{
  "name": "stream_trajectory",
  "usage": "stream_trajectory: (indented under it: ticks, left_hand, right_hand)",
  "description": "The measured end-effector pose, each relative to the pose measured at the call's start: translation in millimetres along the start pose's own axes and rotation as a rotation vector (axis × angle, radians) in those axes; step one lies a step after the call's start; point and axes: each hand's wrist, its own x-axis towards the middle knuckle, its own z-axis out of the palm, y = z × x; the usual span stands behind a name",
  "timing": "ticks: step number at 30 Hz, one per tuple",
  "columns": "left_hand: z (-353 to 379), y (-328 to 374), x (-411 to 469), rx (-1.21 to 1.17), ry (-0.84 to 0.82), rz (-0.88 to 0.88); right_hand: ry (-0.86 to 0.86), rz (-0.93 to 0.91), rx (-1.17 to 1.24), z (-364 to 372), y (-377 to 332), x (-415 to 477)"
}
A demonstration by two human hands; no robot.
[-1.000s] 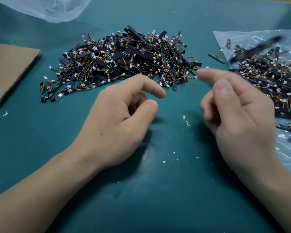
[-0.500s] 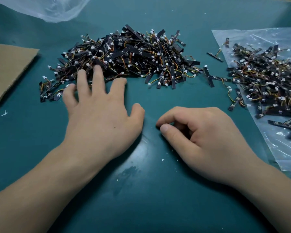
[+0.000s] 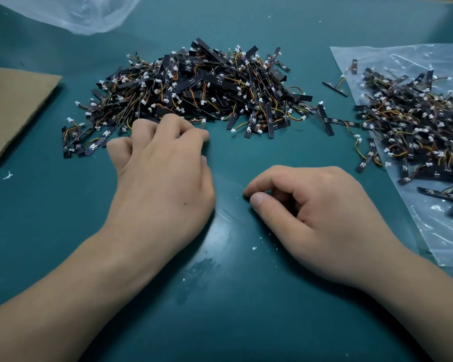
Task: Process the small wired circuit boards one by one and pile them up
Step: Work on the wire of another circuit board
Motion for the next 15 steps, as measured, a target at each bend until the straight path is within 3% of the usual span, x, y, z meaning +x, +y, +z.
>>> stream_trajectory:
  ticks: [5, 10, 15]
  left_hand:
    - [-0.6, -0.1, 2.6, -0.138, -0.030, 0.203]
    - [1.9, 1.9, -0.9, -0.364, -0.070, 0.239]
    - [1.4, 8.0, -2.8, -0.362, -0.181, 0.292]
  right_hand:
    - [0.001, 0.004, -0.011, -0.1, -0.1, 0.4]
    - [0.074, 0.052, -0.013, 1.8, 2.5, -0.7]
    - [0.053, 0.080, 0.003, 0.8, 1.5, -0.4]
